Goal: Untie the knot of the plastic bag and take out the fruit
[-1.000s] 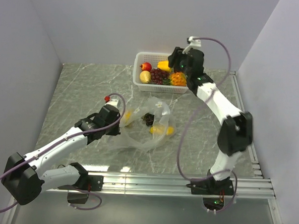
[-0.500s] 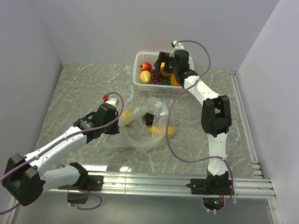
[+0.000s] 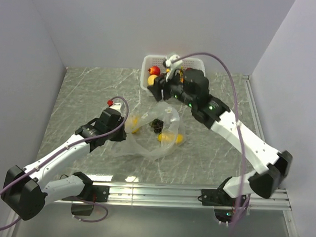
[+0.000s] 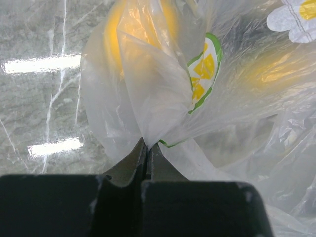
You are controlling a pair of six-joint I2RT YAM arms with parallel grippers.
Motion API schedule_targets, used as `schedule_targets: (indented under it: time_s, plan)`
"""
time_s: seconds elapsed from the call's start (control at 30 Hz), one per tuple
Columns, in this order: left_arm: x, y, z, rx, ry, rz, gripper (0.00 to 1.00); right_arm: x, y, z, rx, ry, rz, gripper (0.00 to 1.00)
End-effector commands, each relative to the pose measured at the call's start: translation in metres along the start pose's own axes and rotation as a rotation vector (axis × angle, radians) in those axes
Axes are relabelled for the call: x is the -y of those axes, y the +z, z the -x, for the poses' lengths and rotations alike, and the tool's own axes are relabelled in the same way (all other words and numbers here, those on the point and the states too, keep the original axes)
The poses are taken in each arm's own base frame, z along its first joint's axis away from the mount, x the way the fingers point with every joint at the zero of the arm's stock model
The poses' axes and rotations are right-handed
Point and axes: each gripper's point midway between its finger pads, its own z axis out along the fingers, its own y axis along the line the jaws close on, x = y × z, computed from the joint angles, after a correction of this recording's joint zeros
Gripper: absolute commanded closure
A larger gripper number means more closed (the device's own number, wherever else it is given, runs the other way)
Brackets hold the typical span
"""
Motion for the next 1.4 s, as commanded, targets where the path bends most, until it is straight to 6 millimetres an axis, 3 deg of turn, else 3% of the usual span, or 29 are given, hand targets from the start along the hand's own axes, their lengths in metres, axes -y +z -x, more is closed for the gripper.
schedule_targets:
  time_s: [0.0,0.07,0.13,0.2,0.23,0.4,0.53,0.63,0.8,0.97,1.27,1.33,1.37]
  plan:
    - [0.007,-0.003,0.008,0.038,-0.006,-0.044,0.99,-0.034,-0.032,-0.049,-0.158,-0.111,0.066,0.39]
    - [0.006,-0.003,0.009,0.042,-0.007,-0.041,0.99,-0.052,-0.045,-0.065,-0.203,-0.121,0.111,0.46]
    - [0.006,-0.004,0.01,0.047,-0.007,-0.036,0.99,-0.069,-0.054,-0.097,-0.302,-0.125,0.153,0.56]
    - [0.004,-0.005,0.01,0.05,-0.008,-0.029,0.99,-0.077,-0.06,-0.124,-0.385,-0.135,0.174,0.59]
    - [0.004,-0.006,0.011,0.055,-0.01,-0.032,0.99,-0.082,-0.061,-0.148,-0.446,-0.145,0.182,0.6]
    - [0.005,-0.006,0.01,0.055,-0.013,-0.039,0.99,-0.086,-0.06,-0.21,-0.638,-0.216,0.176,0.62]
    - [0.006,-0.007,0.011,0.06,-0.012,-0.042,0.99,-0.068,-0.045,-0.251,-0.743,-0.286,0.081,0.62]
    - [0.006,-0.008,0.011,0.059,-0.011,-0.047,0.99,-0.047,-0.039,-0.271,-0.806,-0.347,-0.022,0.61]
    - [0.009,-0.007,0.009,0.05,-0.006,-0.064,0.99,-0.012,-0.047,-0.293,-0.917,-0.414,-0.167,0.4]
    - [0.011,-0.005,0.007,0.035,-0.001,-0.072,0.99,-0.002,-0.06,-0.32,-1.001,-0.416,-0.161,0.24]
    - [0.01,-0.003,0.006,0.028,0.0,-0.066,0.99,0.007,-0.073,-0.367,-1.154,-0.423,-0.151,0.24]
    - [0.01,-0.002,0.004,0.018,-0.001,-0.065,0.99,0.008,-0.074,-0.375,-1.176,-0.422,-0.148,0.28]
    - [0.01,-0.001,0.003,0.014,0.001,-0.065,0.99,0.007,-0.074,-0.376,-1.178,-0.421,-0.149,0.35]
